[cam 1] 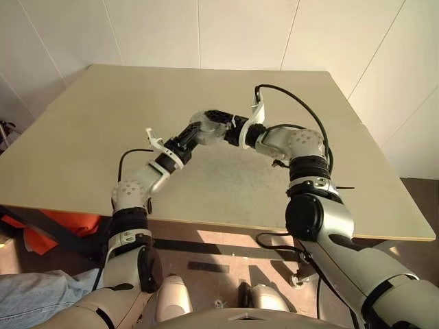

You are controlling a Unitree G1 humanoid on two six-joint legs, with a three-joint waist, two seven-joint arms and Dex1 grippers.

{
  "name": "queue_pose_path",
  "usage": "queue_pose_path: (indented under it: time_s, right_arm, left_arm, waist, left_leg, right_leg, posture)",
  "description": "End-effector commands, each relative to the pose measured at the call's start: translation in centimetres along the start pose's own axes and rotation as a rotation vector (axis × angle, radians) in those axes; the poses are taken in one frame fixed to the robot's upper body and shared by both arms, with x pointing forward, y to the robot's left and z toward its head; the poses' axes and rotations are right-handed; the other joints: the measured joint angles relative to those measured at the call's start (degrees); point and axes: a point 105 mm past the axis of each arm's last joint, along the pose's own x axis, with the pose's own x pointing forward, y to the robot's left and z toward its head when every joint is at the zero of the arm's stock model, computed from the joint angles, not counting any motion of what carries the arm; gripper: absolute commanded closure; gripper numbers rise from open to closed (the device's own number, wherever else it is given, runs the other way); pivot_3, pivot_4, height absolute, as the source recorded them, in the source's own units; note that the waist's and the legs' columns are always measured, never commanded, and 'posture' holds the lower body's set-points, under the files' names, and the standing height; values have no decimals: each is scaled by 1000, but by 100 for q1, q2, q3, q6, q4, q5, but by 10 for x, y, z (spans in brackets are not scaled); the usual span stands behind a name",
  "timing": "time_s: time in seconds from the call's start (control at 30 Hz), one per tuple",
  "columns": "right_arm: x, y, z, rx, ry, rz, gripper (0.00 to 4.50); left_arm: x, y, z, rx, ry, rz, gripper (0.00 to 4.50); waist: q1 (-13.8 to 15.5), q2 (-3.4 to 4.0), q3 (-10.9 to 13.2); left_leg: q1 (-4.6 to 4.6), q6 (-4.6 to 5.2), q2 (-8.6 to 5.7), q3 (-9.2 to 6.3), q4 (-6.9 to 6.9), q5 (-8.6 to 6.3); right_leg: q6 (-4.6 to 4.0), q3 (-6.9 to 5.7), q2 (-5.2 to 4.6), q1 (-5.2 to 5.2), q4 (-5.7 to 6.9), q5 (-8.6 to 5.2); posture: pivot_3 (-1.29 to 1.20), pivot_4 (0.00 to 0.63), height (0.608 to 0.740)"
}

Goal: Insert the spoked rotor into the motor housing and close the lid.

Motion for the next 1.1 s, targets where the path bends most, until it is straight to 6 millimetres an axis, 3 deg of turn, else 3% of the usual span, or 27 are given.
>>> queue_pose_path:
  time_s: [0.03,0.17,0.27,0.53,1.03,1.1]
  right_arm:
    - [-5,23,26,-97,-123,49,164]
    - [-6,12,30,-102,-158,4,164]
    - [-8,-1,32,-101,-182,-52,164]
    - [-9,-12,31,-96,-179,-87,164]
    - [-6,-16,26,-90,-166,-100,164]
    - [-5,-18,24,-87,-157,-105,133]
  left_arm:
    - [1,-7,10,62,-38,-16,2214]
    - [-6,-1,22,97,-106,15,2214]
    - [-24,6,47,140,-222,63,2214]
    - [-72,25,86,194,-397,190,2214]
    - [-98,55,116,230,-530,418,2214]
    - [-103,54,122,264,-543,439,1647]
  waist:
    - [0,0,0]
    - [-4,0,0]
    - [-26,0,0]
    - [-16,-4,2]
    - [-30,-20,9]
    - [-39,-21,9]
  left_leg:
    - [0,0,0,0,0,0]
    - [2,0,0,0,1,0]
    - [3,0,0,0,1,0]
    - [4,0,1,0,1,0]
    - [6,-3,2,-4,21,2]
    - [9,-3,2,-4,21,2]
  right_leg:
    - [0,0,0,0,0,0]
    - [0,1,0,0,2,0]
    - [0,1,0,0,3,0]
    - [0,1,1,0,3,0]
    - [9,4,0,4,17,6]
    - [9,5,1,4,18,6]
  posture:
    - [0,0,740]
    - [0,0,740]
    - [0,0,740]
    - [0,0,740]
    - [0,0,740]
    - [0,0,740]
